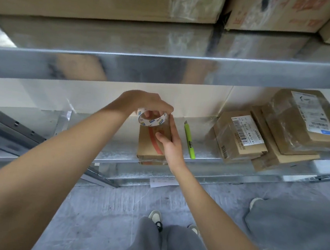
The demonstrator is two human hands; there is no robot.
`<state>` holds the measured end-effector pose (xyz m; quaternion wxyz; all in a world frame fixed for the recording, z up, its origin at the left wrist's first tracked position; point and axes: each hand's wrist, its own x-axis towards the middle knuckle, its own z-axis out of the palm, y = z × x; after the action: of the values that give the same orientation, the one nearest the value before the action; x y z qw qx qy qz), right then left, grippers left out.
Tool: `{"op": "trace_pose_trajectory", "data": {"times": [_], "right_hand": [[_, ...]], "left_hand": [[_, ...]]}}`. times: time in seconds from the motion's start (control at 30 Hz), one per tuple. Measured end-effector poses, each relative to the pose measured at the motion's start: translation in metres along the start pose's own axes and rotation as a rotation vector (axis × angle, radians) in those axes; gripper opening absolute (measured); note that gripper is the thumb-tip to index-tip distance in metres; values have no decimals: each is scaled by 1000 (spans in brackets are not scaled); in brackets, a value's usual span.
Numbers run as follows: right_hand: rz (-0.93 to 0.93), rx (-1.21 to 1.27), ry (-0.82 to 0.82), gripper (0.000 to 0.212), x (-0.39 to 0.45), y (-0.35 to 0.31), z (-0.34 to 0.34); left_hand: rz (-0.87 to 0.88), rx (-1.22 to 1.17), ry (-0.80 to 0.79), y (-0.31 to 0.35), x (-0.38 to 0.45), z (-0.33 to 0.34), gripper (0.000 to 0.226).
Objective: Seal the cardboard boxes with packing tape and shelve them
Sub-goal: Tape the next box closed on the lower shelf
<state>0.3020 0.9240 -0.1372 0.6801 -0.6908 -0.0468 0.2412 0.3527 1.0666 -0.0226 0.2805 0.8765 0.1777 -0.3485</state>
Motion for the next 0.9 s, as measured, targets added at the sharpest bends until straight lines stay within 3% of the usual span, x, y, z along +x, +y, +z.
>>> {"op": "trace_pose_trajectory", "data": {"times": [0.1, 0.27, 0.5, 0.8, 0.9], "right_hand": [[-19, 0, 1, 74, 1, 2, 1], [-16, 3, 5, 68, 4, 6, 1], [-25, 10, 5, 73, 4, 9, 1], [-29, -18, 3, 71, 5, 13, 0], [-31, -34, -2, 76, 4, 11, 1]], "left_hand": [[-91, -140, -100, 1, -5, -5, 42], [-175, -126, -106, 8, -8, 0, 51], [-230, -131, -143, 11, -14, 3, 40], [-327, -250, -185, -1, -7, 4, 64], [-352, -274, -180, -4, -4, 4, 47]]}}
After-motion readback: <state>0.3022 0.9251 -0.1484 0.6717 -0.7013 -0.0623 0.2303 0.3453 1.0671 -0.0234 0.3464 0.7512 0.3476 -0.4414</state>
